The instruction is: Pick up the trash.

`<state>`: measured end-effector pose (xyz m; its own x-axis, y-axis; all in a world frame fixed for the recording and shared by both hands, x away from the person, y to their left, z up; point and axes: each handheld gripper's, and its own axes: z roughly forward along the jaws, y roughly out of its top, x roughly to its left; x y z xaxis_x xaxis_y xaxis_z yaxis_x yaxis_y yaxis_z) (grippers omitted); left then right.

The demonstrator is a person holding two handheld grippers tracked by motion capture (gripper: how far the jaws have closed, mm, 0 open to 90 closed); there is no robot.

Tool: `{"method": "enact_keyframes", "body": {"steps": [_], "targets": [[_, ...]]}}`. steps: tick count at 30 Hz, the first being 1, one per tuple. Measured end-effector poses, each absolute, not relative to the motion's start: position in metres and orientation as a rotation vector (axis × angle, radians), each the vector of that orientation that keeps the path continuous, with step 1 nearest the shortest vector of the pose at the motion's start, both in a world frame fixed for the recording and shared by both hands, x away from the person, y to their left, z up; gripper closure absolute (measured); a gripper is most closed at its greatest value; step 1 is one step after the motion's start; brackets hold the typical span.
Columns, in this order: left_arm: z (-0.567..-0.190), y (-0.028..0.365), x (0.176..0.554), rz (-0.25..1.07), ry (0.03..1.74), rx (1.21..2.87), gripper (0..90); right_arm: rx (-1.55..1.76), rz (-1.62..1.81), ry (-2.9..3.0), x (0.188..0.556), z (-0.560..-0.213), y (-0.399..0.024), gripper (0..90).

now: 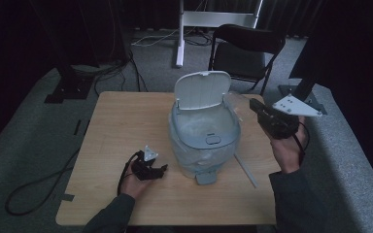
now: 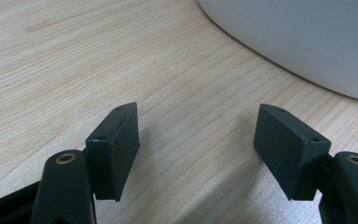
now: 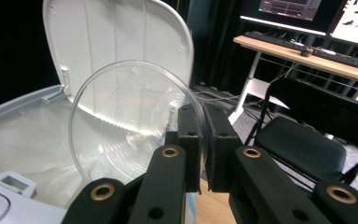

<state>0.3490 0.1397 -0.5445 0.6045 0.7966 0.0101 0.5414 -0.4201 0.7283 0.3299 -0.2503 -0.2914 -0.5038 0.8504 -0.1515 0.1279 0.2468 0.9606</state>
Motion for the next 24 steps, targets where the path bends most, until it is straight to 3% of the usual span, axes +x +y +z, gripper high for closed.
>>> {"method": "enact_keyframes", "body": {"steps": [24], "targets": [[-0.544,0.14,0.349,0.467,1.049,2.131,30.5,0.775,1.351,1.906,0.335,-0.285,-0.203,85.8]]}}
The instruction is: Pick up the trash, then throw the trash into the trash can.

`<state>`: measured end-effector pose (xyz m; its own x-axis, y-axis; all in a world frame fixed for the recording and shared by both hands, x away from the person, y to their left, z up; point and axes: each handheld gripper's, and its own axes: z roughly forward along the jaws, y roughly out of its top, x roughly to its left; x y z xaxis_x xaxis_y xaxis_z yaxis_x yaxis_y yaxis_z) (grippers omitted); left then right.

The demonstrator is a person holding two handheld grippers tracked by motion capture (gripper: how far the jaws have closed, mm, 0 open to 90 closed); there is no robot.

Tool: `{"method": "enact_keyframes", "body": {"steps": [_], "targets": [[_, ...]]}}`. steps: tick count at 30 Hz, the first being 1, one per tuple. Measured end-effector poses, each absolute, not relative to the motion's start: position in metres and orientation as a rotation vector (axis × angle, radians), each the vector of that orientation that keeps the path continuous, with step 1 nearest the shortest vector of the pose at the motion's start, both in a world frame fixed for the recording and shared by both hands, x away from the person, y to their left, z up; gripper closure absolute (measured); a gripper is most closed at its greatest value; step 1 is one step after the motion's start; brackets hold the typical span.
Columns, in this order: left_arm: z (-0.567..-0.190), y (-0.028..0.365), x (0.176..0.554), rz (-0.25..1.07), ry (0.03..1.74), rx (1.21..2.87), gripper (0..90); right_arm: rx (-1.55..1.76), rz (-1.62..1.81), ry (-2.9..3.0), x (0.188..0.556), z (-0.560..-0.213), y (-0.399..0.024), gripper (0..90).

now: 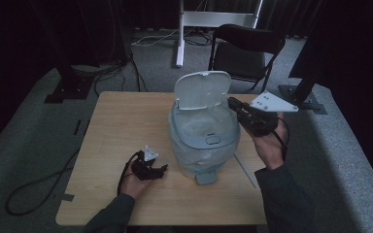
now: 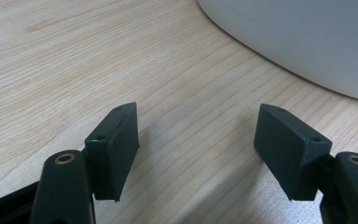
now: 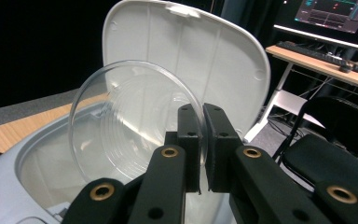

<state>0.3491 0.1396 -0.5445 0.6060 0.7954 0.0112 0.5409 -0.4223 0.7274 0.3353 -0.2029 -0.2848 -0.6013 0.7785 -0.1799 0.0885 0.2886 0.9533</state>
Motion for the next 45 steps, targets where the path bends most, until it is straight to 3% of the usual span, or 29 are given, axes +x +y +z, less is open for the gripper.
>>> {"method": "enact_keyframes", "body": {"steps": [14,15,16,17,18,45], "targets": [[-0.544,0.14,0.349,0.466,1.047,2.133,30.3,0.757,1.359,1.936,0.34,-0.284,-0.192,85.4],[-0.544,0.14,0.349,0.467,1.048,2.132,30.3,0.743,1.352,1.968,0.341,-0.284,-0.188,73.3],[-0.544,0.14,0.349,0.467,1.048,2.132,30.3,0.743,1.352,1.968,0.341,-0.284,-0.188,73.3],[-0.544,0.14,0.349,0.467,1.048,2.133,30.3,0.733,1.336,2.03,0.343,-0.285,-0.186,64.6],[-0.544,0.14,0.349,0.467,1.048,2.132,30.3,0.718,1.325,2.061,0.344,-0.287,-0.183,62.4],[-0.544,0.139,0.349,0.466,1.046,2.134,30.2,0.813,1.321,1.987,0.339,-0.292,-0.217,58.1]]}}
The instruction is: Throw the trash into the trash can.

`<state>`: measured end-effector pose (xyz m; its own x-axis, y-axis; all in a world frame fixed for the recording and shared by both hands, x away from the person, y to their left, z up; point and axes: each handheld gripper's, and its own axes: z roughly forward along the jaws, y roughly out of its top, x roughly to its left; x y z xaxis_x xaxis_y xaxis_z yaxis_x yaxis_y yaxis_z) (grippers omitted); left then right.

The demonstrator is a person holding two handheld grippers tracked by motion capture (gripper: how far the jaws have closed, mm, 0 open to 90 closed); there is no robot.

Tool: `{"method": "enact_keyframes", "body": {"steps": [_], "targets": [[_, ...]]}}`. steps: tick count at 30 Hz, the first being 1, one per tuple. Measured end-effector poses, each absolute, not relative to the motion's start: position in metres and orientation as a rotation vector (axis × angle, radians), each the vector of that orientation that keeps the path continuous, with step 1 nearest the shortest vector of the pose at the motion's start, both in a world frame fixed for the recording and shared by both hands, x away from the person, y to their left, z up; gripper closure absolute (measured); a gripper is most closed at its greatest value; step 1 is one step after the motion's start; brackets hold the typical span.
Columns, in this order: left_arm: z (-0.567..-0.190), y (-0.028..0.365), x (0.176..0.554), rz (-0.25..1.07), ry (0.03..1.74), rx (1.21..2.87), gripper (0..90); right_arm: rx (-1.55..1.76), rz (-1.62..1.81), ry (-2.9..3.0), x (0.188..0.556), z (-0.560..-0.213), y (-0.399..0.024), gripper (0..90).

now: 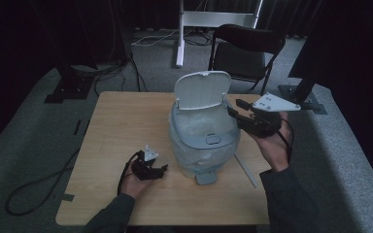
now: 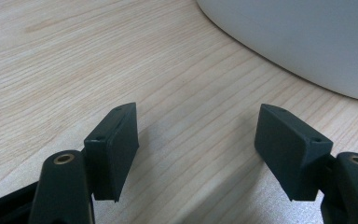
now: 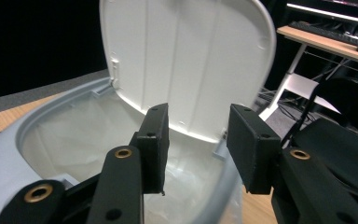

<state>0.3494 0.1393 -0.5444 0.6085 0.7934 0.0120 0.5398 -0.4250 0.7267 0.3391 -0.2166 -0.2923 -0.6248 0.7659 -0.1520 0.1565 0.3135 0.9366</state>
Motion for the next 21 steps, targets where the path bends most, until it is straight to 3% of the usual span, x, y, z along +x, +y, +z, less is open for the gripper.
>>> {"method": "enact_keyframes", "body": {"steps": [21], "targets": [[-0.544,0.139,0.349,0.466,1.046,2.133,30.2,0.929,1.252,1.978,0.34,-0.315,-0.251,61.4]]}}
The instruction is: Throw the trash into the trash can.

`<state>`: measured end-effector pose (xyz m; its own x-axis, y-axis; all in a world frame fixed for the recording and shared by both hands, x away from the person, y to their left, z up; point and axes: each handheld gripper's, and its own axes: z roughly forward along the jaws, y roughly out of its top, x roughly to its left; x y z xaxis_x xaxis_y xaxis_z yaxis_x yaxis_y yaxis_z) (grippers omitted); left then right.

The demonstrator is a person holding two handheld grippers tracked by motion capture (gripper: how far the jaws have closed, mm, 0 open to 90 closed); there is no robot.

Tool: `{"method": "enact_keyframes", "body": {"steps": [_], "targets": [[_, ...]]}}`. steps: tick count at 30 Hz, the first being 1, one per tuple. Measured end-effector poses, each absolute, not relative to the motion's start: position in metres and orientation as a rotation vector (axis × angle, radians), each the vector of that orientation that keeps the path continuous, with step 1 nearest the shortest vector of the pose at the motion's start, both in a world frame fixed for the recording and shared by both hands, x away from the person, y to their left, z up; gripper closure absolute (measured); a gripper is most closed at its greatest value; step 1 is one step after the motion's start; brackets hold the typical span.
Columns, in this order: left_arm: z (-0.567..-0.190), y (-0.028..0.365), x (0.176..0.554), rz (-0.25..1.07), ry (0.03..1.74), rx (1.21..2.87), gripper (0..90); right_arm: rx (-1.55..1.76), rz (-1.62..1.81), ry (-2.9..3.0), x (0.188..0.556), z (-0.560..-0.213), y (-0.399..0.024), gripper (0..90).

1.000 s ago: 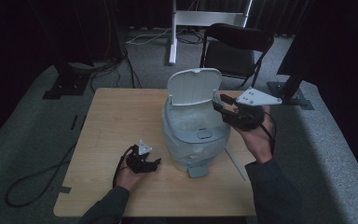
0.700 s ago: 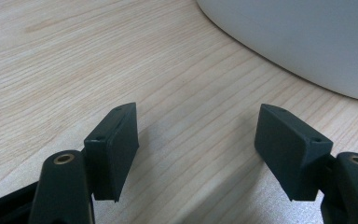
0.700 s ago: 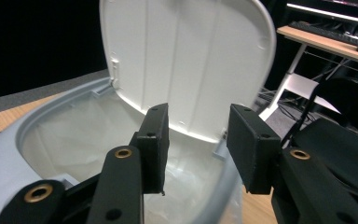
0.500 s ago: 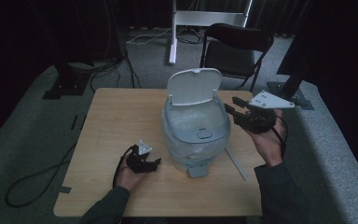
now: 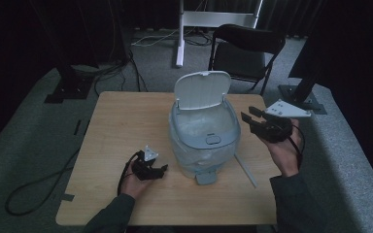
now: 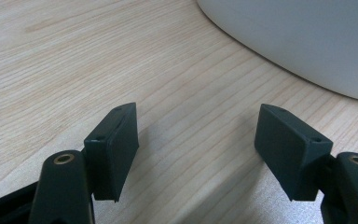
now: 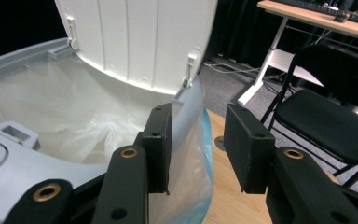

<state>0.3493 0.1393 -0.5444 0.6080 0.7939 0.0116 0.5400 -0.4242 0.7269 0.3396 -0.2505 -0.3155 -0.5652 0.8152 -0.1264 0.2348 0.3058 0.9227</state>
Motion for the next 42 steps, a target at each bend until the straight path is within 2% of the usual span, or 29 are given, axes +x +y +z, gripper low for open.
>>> {"method": "enact_keyframes", "body": {"steps": [42], "targets": [[-0.544,0.139,0.349,0.466,1.046,2.133,30.1,1.09,1.156,2.041,0.341,-0.376,-0.275,63.8]]}}
